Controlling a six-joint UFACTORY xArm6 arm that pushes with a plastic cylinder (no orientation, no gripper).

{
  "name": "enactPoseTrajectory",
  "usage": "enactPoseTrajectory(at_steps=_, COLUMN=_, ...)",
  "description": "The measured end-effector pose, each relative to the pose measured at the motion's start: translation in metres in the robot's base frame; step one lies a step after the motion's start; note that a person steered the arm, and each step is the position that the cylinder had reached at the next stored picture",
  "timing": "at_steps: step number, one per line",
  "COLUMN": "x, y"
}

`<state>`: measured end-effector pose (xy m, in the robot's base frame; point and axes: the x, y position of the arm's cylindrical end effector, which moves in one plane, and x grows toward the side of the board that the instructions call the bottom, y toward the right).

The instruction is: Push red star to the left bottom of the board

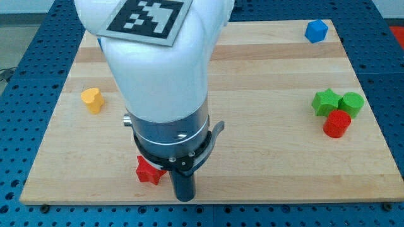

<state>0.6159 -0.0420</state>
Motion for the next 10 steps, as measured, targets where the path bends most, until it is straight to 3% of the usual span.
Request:
enactPoseTrajectory(at_steps=2, x=-0.060, y=-0.038)
enactPoseTrajectory(at_steps=3, x=-0.055, y=-0.085)
enactPoseTrajectory(at_steps=4, x=-0.065, y=-0.078)
enactPoseTrajectory(at_steps=5, x=-0.099, y=-0.026)
enactPoseTrajectory(at_steps=6, x=-0.031, y=0.002)
enactPoseTrajectory(at_steps=7, x=-0.009, y=-0.010)
enactPoseTrajectory(at_steps=10, x=-0.019, y=-0.062)
